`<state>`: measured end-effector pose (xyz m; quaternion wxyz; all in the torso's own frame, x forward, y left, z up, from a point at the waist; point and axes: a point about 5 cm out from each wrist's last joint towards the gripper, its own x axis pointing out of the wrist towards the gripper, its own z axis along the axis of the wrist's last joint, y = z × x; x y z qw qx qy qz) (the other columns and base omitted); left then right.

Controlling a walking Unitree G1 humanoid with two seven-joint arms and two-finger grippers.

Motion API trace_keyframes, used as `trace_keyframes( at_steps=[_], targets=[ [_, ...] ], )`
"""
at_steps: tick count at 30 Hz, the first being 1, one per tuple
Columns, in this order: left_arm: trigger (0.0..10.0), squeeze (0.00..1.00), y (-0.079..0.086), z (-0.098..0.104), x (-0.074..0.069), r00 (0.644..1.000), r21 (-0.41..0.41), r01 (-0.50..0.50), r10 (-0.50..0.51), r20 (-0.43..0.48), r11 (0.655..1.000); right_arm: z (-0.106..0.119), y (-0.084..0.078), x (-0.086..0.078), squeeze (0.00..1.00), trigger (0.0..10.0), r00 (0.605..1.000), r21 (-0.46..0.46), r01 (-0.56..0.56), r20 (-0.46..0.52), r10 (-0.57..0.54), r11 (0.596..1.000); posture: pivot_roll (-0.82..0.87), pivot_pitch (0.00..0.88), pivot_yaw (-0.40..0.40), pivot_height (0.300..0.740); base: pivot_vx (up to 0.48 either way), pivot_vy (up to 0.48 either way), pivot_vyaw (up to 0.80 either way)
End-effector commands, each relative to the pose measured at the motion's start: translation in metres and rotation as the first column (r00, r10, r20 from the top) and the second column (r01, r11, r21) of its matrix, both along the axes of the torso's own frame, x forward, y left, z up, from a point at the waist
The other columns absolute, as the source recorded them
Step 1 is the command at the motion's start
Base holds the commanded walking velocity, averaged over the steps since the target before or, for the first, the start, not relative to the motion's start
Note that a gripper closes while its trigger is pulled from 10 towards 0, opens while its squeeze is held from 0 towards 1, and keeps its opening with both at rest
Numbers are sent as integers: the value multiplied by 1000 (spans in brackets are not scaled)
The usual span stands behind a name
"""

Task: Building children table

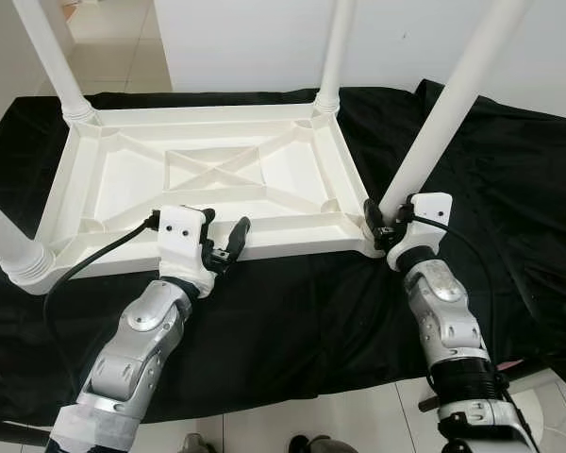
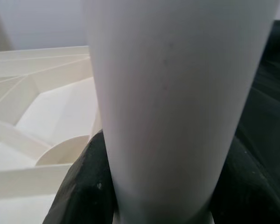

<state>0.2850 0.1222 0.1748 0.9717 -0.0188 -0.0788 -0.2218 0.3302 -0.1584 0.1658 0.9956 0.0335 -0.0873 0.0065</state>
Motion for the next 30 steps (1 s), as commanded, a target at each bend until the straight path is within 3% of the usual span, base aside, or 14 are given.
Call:
trace_keyframes(
  at_steps=[1,5,7,12,13,15,16,21,22,23,24,25,30],
  targets=[
    [10000,0,-4,-3,-2,992,26,130,-130,2,991,-14,3,-8,0,10000,982,95,167,-100,-158,981,-38,129,-32,740,0,0,0],
    [10000,0,-4,-2,1,991,26,131,-131,8,991,-14,12,-19,0,10000,921,168,382,-154,-359,909,-38,125,-33,740,0,0,0],
    [10000,0,-4,-1,1,991,26,132,-132,10,991,-13,16,-21,0,10000,919,176,385,-162,-360,906,-38,122,-32,740,0,0,0],
    [10000,0,-4,-1,1,990,31,139,-139,13,990,-7,23,-21,0,10000,951,132,302,-118,-287,944,-33,113,-31,740,0,0,0],
    [10000,0,-3,-1,0,990,33,140,-141,14,990,-1,22,-23,227,10000,972,139,233,-67,-226,962,-33,113,-31,740,0,0,0],
    [10000,0,-3,-1,0,990,33,140,-140,14,990,1,22,-24,227,10000,977,144,211,-50,-206,967,-33,113,-31,740,0,0,0],
    [10000,0,-3,-1,0,990,33,136,-137,15,990,3,24,-26,1000,10000,989,148,148,-20,-146,978,-28,104,-36,740,0,0,0],
    [10000,0,-2,-3,-2,991,34,133,-134,12,990,7,22,-28,1000,10000,996,126,85,-7,-85,988,-27,101,-38,740,0,0,0],
    [10000,0,-2,-3,-4,991,37,134,-135,12,990,7,20,-29,784,10000,999,124,53,-6,-53,991,-27,98,-41,740,0,0,0],
    [10000,0,-3,-4,-5,991,39,136,-136,12,990,8,19,-29,784,10000,999,123,32,-5,-31,992,-27,98,-41,740,0,0,0],
    [10000,0,-3,-4,-7,990,38,141,-141,9,989,8,18,-29,188,10000,1000,116,16,-2,-15,993,-24,96,-44,740,0,0,0],
    [10000,0,-5,-6,-9,989,36,145,-145,4,989,9,17,-30,0,10000,1000,103,-11,4,11,995,-24,96,-44,740,0,0,0],
    [10000,0,-12,-12,-20,983,20,185,-184,-19,983,10,5,-29,0,10000,994,44,-106,23,105,993,-19,93,-49,740,0,0,0]
  ],
)
